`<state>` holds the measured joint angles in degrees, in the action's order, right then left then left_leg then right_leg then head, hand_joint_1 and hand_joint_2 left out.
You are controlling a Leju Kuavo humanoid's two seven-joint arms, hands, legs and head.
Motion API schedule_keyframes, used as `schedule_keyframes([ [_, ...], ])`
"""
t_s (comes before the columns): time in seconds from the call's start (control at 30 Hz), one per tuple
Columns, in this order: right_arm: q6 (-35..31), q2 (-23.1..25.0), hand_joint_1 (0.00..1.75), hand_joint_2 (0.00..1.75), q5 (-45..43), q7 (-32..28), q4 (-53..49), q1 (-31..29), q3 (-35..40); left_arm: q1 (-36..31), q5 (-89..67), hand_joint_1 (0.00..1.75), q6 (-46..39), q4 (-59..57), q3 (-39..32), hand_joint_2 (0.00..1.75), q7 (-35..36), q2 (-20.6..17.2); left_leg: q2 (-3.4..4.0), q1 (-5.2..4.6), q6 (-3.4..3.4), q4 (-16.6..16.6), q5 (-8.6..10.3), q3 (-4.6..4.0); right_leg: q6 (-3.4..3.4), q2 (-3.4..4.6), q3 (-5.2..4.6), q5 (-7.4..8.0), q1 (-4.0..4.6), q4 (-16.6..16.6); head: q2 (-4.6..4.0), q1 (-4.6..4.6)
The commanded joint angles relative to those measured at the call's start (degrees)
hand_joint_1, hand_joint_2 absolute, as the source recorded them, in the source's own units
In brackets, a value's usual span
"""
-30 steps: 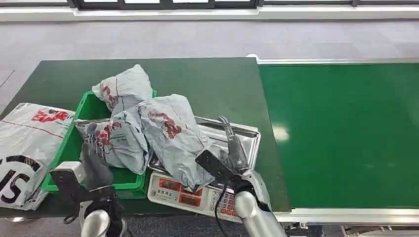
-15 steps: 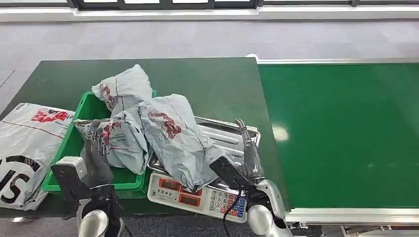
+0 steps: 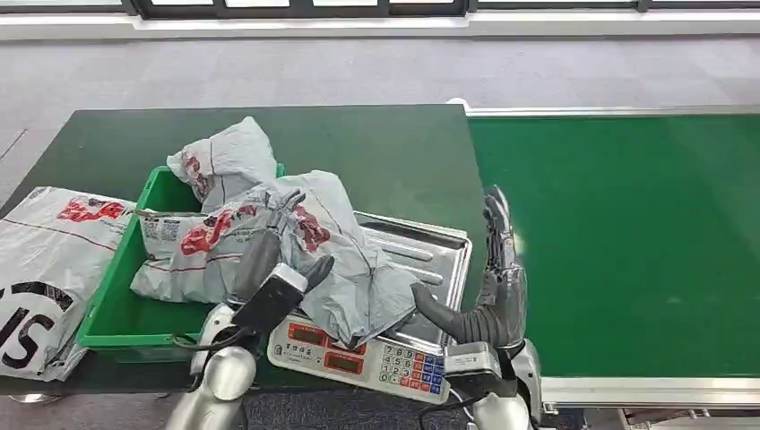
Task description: Moved the parcel from conveyor to table for the left to box.
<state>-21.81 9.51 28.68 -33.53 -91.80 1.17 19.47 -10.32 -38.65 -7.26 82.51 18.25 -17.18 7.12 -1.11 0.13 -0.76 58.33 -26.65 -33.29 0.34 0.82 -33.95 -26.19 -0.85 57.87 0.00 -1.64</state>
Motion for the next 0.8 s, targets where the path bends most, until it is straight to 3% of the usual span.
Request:
schedule_keyframes([
  [0.03,-1.4,-1.9,0.0,1.75,-0.6,-0.2,1.8,-0.5,0.8,-11.9,-5.9,0.0,-2.7,-17.1,12.0,1.75,1.3,-3.6,-0.2,0.01,-0.01,-0.1,0.09,0.04,-0.03,-0.32,0.14,0.0,0.03,-0.1,0.0,0.0],
  [0.47,0.0,-1.2,0.0,1.75,-1.7,-0.7,3.9,-1.9,1.3,-14.9,-15.3,0.0,-5.4,-27.9,18.7,1.75,3.9,-5.1,0.04,0.03,-0.02,-0.2,0.09,0.12,-0.06,-0.11,0.19,0.07,0.05,-0.2,0.0,0.0],
  [0.67,0.0,-1.1,0.0,1.75,-1.7,-0.8,4.0,-1.9,1.2,-14.8,-16.5,0.0,-7.2,-28.1,19.2,1.75,3.9,-5.3,0.06,0.02,-0.01,-0.1,0.03,0.05,-0.03,-0.04,0.1,0.03,0.03,-0.1,0.0,0.0],
  [0.8,0.2,-0.6,0.0,1.75,-2.2,-0.9,4.2,-2.0,0.8,-12.4,-14.7,0.0,-13.2,-21.2,16.6,1.75,4.5,-6.2,0.15,0.04,-0.01,-0.1,0.03,0.07,-0.04,0.01,0.12,0.06,0.06,-0.1,0.0,0.0],
])
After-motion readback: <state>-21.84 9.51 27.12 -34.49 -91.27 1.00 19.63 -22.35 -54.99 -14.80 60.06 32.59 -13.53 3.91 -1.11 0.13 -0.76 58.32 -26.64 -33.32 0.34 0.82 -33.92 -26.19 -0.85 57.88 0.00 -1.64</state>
